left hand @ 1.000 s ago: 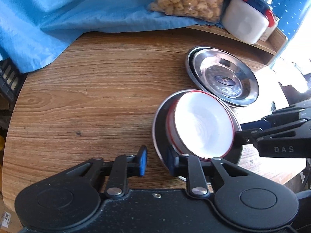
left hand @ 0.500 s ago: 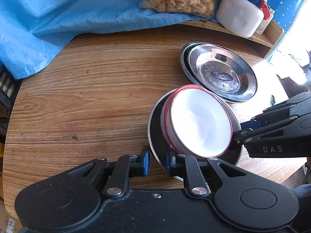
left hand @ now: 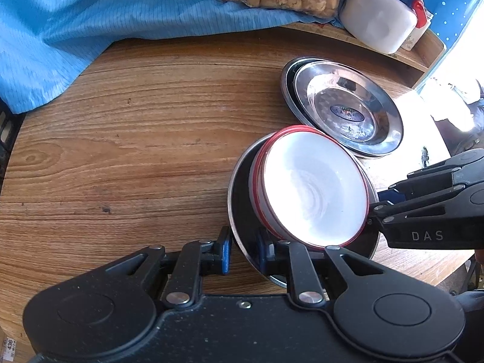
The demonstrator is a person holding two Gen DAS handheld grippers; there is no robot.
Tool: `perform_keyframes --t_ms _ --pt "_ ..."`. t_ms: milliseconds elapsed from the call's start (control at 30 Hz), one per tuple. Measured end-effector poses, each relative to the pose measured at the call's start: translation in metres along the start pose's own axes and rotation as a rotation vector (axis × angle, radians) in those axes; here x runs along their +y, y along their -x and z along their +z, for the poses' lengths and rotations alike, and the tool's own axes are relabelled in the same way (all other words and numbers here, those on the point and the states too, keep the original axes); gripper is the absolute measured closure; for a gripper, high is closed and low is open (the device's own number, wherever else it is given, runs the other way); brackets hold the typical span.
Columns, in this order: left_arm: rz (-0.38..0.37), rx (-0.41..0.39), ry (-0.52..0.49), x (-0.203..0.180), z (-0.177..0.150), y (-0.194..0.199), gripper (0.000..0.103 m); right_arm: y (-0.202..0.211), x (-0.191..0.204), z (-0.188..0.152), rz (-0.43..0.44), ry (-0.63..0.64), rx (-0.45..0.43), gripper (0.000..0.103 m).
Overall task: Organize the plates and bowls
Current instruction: 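Lift the steel bowl with both grippers and carry it over the stacked plates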
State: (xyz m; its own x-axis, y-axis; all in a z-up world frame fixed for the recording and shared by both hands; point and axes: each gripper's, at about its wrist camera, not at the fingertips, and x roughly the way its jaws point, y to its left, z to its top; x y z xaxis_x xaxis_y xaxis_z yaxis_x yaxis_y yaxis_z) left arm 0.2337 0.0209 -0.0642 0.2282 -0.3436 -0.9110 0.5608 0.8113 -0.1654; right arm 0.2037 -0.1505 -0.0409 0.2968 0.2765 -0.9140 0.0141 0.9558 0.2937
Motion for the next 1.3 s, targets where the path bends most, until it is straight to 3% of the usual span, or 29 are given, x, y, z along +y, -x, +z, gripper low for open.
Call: perform_keyframes --t_ms 633,833,1300 --pt "-0.020 0.016 0.001 0.000 0.000 -0.004 0.080 0.000 -0.013 -0.004 0.054 -0.046 -0.010 0.082" --pt "-0.012 0.002 0.015 0.001 0.001 -0.003 0.083 0.002 -0.007 -0.007 0.039 -0.009 -0.014 0.080" --pt "-0.088 -0.066 -0.028 -0.011 0.007 0.013 0.085 0.035 -0.011 -0.014 -0.011 0.004 -0.097 0.080"
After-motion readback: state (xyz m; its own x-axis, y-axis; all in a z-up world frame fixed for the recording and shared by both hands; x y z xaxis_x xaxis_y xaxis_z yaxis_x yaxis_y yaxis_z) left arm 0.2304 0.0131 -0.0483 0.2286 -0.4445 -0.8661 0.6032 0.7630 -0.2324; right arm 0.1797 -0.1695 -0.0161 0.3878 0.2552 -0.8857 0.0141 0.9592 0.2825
